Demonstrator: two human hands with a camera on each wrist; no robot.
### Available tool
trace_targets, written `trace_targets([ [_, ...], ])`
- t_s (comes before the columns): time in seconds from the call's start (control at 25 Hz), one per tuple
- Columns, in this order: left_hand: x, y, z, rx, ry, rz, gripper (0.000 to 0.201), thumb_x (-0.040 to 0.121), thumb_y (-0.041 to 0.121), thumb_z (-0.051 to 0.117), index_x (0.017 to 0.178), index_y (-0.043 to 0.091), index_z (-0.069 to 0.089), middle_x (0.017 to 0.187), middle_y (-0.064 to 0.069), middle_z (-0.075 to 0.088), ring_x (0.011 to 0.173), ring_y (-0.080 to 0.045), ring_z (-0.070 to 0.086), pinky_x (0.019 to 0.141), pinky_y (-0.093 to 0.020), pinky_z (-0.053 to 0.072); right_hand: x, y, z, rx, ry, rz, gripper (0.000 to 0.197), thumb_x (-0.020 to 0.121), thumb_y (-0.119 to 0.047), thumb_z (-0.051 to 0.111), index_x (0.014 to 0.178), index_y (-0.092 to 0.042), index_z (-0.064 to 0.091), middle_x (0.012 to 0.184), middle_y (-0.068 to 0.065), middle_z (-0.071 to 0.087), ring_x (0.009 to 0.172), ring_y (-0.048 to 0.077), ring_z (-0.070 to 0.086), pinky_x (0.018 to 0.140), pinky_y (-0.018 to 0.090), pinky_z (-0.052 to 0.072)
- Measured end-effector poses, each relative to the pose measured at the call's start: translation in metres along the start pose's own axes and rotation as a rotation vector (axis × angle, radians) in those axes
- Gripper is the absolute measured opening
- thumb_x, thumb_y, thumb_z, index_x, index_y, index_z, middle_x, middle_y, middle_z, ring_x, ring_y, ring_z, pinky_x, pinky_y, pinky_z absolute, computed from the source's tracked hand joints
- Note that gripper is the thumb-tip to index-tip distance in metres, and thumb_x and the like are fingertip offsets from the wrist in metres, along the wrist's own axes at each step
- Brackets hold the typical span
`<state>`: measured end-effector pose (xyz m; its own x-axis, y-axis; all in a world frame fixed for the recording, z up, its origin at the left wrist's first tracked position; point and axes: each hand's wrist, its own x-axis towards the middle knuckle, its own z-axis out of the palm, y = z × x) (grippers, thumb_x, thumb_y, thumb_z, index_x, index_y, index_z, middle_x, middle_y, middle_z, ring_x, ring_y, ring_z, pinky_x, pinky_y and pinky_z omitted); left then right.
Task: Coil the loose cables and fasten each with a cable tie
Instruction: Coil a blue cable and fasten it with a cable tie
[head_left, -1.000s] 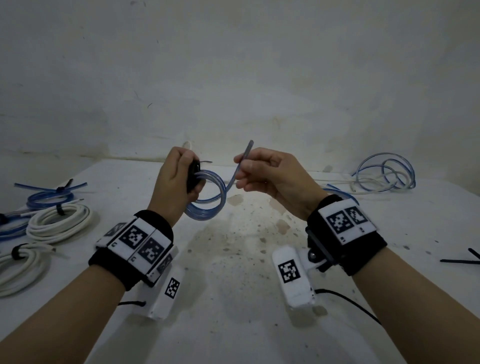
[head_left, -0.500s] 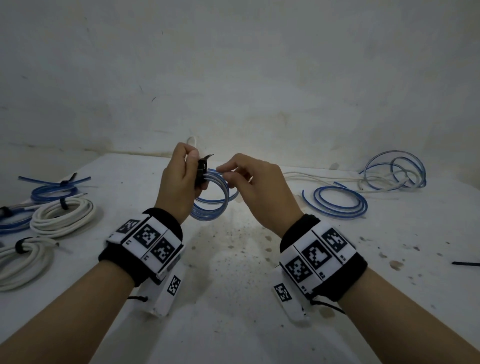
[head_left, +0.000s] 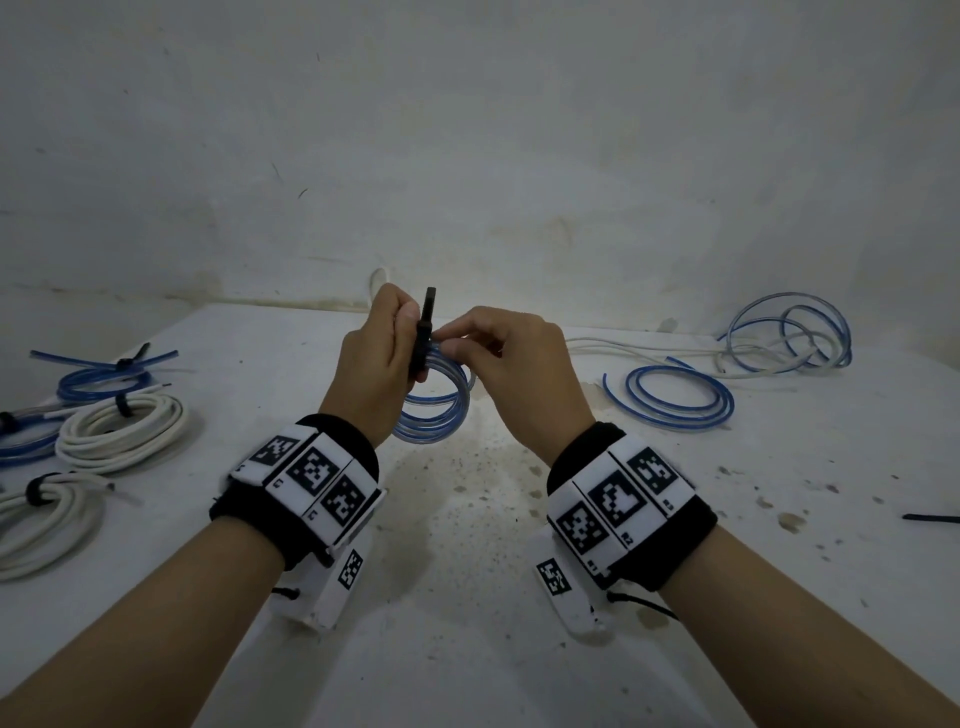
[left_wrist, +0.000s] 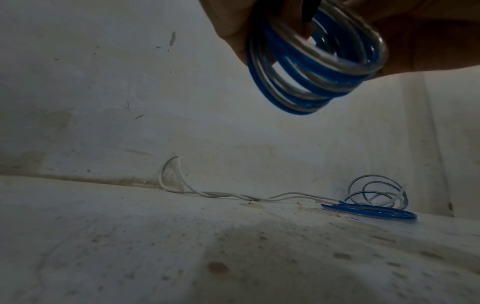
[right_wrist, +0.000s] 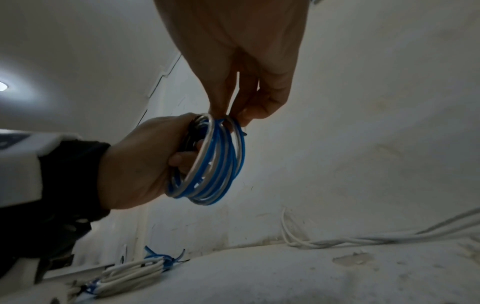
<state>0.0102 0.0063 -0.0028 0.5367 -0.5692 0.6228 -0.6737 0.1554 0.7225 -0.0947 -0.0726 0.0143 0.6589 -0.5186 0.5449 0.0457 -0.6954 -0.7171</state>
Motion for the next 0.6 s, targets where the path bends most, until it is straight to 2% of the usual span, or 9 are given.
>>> trace_targets([
  [0.08,-0.001,0.000,0.000,-0.026,-0.009,0.008,0.031,0.101,0.018,0.028,0.073,0.027,0.035,0.058,0.001,0.043,0.045,-0.002,0.044,0.050,-0.023,0.038,0.002,0.000,-0.002,0.078,0.020,0.093,0.014,0.079,-0.015,0.069,0.085,-0.013,0.057,0.071,0.004,0.067,0.065,0.012,0.060,0.059,0.012,0.043],
  [0.12,-0.002,0.000,0.000,-0.048,-0.014,0.008,0.031,0.101,0.016,0.028,0.073,0.026,0.036,0.057,0.001,0.042,0.044,-0.003,0.044,0.050,-0.021,0.038,0.002,0.000,-0.003,0.113,0.008,0.127,0.017,0.077,-0.016,0.072,0.085,-0.015,0.057,0.068,0.002,0.065,0.063,0.010,0.059,0.059,0.013,0.044],
  [0.24,-0.002,0.001,0.000,-0.145,0.002,-0.042,0.030,0.099,0.006,0.027,0.078,0.026,0.036,0.058,-0.001,0.042,0.042,-0.001,0.041,0.044,-0.014,0.036,0.002,0.000,-0.007,0.237,-0.058,0.198,0.019,0.077,-0.013,0.072,0.095,-0.013,0.067,0.062,-0.003,0.063,0.060,0.004,0.059,0.065,0.015,0.044],
  [0.32,-0.002,0.003,0.000,-0.199,0.014,-0.080,0.030,0.097,0.001,0.025,0.084,0.027,0.034,0.058,-0.003,0.042,0.041,-0.001,0.040,0.042,-0.011,0.035,0.003,-0.001,-0.010,0.330,-0.138,0.236,0.024,0.079,-0.010,0.070,0.103,-0.012,0.068,0.064,0.001,0.063,0.061,0.004,0.059,0.067,0.015,0.046],
  [0.44,-0.003,0.006,0.002,-0.233,0.018,-0.103,0.028,0.097,0.002,0.024,0.087,0.027,0.032,0.057,-0.002,0.041,0.039,-0.001,0.039,0.040,-0.011,0.033,0.006,-0.003,-0.013,0.396,-0.281,0.273,0.028,0.083,-0.009,0.064,0.111,-0.013,0.066,0.075,0.008,0.062,0.072,0.014,0.056,0.083,0.036,0.049],
  [0.48,-0.003,0.007,0.002,-0.256,0.023,-0.121,0.026,0.098,0.005,0.024,0.087,0.027,0.032,0.057,-0.001,0.041,0.039,-0.001,0.039,0.040,-0.012,0.033,0.006,-0.004,-0.015,0.401,-0.313,0.284,0.028,0.084,-0.009,0.063,0.112,-0.015,0.065,0.073,0.005,0.062,0.072,0.014,0.055,0.082,0.037,0.047],
  [0.6,-0.001,0.008,0.002,-0.357,0.055,-0.192,0.026,0.099,0.011,0.019,0.086,0.027,0.034,0.047,0.007,0.048,0.036,0.000,0.039,0.037,-0.012,0.030,0.006,-0.006,-0.016,0.372,-0.351,0.345,0.025,0.085,-0.013,0.064,0.110,-0.018,0.065,0.069,-0.003,0.062,0.066,0.009,0.054,0.076,0.029,0.042],
])
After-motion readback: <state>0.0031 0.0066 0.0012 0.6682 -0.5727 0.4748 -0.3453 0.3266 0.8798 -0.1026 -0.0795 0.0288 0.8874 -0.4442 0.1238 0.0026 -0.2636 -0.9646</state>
